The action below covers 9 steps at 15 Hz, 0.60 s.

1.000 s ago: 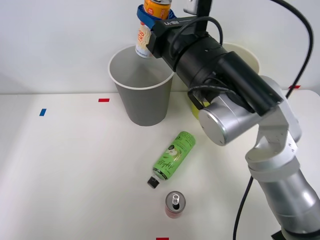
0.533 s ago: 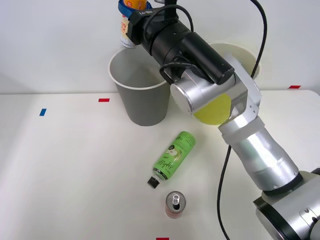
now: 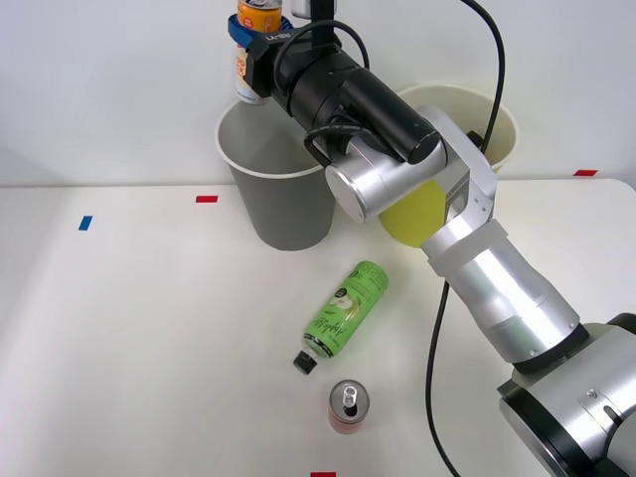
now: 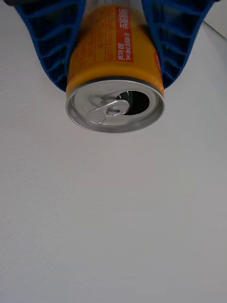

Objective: Put cans in the gray bin, plastic bottles in the light green bin

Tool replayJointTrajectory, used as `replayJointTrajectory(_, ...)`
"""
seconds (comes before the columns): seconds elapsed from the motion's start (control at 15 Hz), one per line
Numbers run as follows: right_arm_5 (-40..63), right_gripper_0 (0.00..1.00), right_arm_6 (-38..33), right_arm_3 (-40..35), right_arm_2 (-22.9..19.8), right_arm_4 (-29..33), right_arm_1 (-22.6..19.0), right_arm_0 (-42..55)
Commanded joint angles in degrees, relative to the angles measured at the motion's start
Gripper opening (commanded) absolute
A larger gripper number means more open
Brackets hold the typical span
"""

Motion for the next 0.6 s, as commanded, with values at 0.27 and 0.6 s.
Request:
replayJointTrajectory(0.27,-4.34,1.0,-0.18,-0.08,2.09,1.05,-1.87,0.43)
replayJointTrajectory(0.6,-5.84,1.0,0.52,-9.66,3.32,8.0,-6.96,9.49)
